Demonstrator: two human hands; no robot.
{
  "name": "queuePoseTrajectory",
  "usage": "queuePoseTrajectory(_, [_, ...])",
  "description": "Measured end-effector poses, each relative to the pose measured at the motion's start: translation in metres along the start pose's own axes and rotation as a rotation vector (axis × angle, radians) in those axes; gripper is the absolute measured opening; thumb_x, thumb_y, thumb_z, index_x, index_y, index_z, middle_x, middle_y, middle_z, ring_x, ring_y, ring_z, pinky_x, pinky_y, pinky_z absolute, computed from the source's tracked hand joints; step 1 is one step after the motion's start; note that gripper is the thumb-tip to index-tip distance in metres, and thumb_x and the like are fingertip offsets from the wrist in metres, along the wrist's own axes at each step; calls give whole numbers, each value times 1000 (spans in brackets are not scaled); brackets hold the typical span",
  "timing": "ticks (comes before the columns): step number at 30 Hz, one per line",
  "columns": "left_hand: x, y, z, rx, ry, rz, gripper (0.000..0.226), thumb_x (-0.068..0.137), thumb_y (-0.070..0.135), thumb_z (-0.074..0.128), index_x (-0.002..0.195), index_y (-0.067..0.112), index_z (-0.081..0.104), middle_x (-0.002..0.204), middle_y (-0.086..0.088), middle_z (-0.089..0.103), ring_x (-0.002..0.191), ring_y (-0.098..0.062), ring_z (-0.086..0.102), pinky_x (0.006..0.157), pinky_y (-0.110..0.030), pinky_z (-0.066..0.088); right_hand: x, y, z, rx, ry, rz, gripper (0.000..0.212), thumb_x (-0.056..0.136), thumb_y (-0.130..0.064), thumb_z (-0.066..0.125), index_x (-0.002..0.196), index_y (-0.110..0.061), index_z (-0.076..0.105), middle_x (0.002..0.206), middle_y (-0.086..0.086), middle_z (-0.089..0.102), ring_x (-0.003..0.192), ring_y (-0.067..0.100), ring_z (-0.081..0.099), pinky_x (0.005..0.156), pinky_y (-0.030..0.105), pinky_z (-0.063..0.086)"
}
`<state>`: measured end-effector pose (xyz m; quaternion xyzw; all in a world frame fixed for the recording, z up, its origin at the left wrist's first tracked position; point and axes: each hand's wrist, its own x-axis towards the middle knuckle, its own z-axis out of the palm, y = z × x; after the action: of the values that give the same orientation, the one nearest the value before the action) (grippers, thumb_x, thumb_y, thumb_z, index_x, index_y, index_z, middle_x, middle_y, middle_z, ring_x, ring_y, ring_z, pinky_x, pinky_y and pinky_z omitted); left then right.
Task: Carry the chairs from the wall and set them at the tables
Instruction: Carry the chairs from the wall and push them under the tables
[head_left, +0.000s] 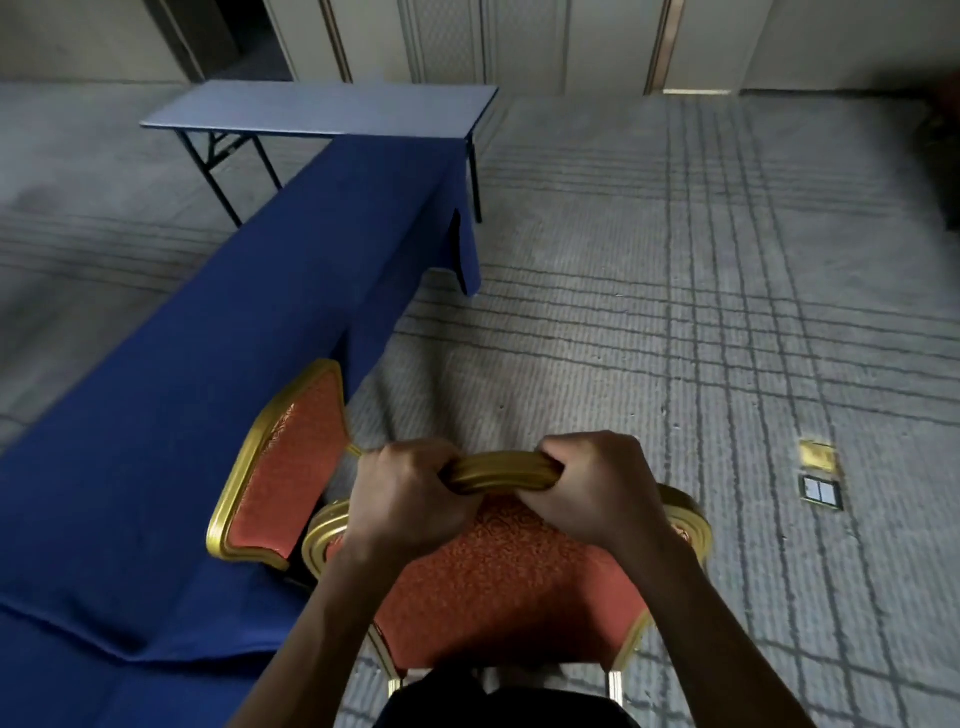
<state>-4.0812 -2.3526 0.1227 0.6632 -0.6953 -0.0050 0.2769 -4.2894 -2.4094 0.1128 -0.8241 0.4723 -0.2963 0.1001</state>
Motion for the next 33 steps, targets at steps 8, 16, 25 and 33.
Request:
queuePoseTrajectory(8, [79, -56, 43, -4, 56, -128, 30, 75, 44, 65, 58, 23, 53, 55, 13, 54, 46, -6, 49, 46, -27, 43, 116, 38, 53, -41, -87, -163, 43, 71, -52, 71, 57, -25, 41, 50, -9, 43, 46, 10, 49, 53, 25, 26])
queuePoseTrajectory(16, [207, -129, 72, -15, 93, -209, 32, 68, 52, 63, 55, 33, 40, 52, 9, 55, 46, -12, 53, 51, -24, 37, 259, 61, 102, -19, -117, -197, 44, 73, -55, 67, 56, -24, 41, 51, -15, 36, 47, 9, 47, 51, 28, 36])
queuePoseTrajectory(25, [305, -193, 87, 0, 131, -303, 39, 72, 52, 69, 55, 23, 49, 50, 14, 45, 44, -8, 45, 47, -26, 39, 396, 86, 155, 63, -195, -306, 41, 72, -53, 67, 55, -25, 43, 50, -10, 49, 46, 8, 48, 51, 24, 30])
queuePoseTrajectory(33, [388, -227, 120, 152, 203, -526, 44, 62, 45, 79, 56, 29, 38, 51, 14, 38, 43, -12, 41, 48, -24, 34, 520, 127, 220, 206, -304, -487, 29, 70, -49, 67, 61, -22, 62, 59, -6, 62, 56, 16, 61, 49, 31, 43])
